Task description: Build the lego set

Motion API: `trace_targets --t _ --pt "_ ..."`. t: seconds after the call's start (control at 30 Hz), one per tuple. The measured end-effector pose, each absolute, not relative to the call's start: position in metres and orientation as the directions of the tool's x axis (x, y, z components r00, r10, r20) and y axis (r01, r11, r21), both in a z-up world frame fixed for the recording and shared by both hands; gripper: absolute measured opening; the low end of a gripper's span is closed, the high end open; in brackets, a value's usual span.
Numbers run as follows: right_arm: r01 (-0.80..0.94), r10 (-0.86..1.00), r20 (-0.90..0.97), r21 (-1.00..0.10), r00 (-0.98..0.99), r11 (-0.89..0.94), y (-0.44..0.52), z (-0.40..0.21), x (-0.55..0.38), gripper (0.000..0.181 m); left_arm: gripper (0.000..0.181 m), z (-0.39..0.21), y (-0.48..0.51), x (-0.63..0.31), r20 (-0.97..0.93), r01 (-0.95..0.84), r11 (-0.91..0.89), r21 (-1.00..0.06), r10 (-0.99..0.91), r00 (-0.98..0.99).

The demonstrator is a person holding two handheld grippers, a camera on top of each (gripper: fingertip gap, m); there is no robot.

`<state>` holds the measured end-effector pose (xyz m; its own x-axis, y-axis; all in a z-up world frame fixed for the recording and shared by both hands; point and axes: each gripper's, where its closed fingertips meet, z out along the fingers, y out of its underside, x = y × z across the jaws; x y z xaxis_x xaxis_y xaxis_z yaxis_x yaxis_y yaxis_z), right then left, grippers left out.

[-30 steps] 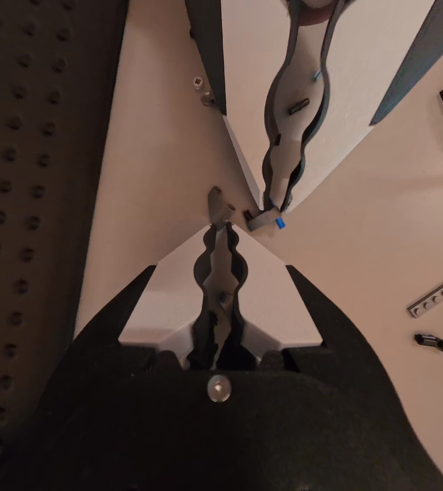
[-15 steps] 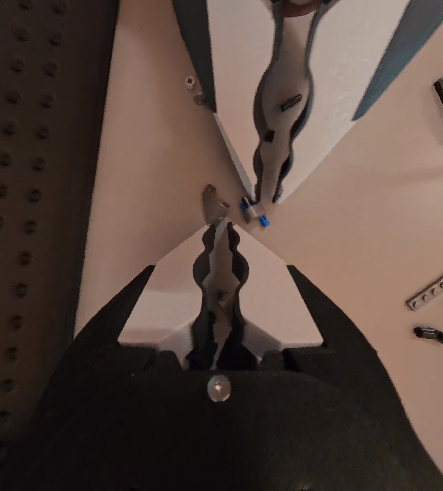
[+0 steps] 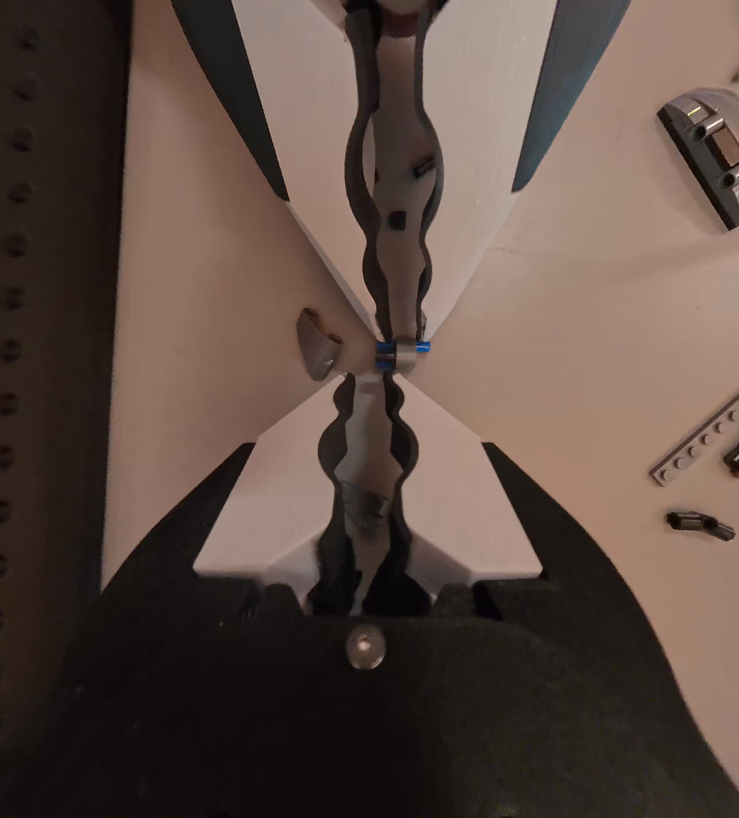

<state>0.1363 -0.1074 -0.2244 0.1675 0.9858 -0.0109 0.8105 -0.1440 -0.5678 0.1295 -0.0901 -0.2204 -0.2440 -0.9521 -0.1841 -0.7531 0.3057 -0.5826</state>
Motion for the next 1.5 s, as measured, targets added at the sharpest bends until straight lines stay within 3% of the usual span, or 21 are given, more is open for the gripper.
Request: trace_targets --t 0.33,0.97,1.27,1.5 --pt "0.801 0.982 -0.016 -0.577 0.187 -0.161 -0.105 -0.223 0.136 0.015 0.022 -0.218 -0.088 0.135 -0.158 -0.748 0.285 -0.599 -0.958 -0.239" --pt "0.798 0.983 0.029 -0.589 0.179 -0.128 -0.102 -0.223 0.128 0.017 0.009 -0.228 -0.103 0.112 -0.100 -0.799 0.316 -0.512 -0.946 -0.309" --pt "0.783 0.985 0.017 -0.609 0.172 -0.127 -0.105 -0.210 0.137 0.015 0.025 -0.219 -0.094 0.121 -0.113 -0.769 0.277 -0.576 -0.959 -0.261" --pt "0.804 0.990 0.001 -0.584 0.142 -0.115 -0.112 -0.217 0.134 0.015 0.018 -0.226 -0.100 0.124 -0.116 -0.774 0.307 -0.554 -0.949 -0.293"
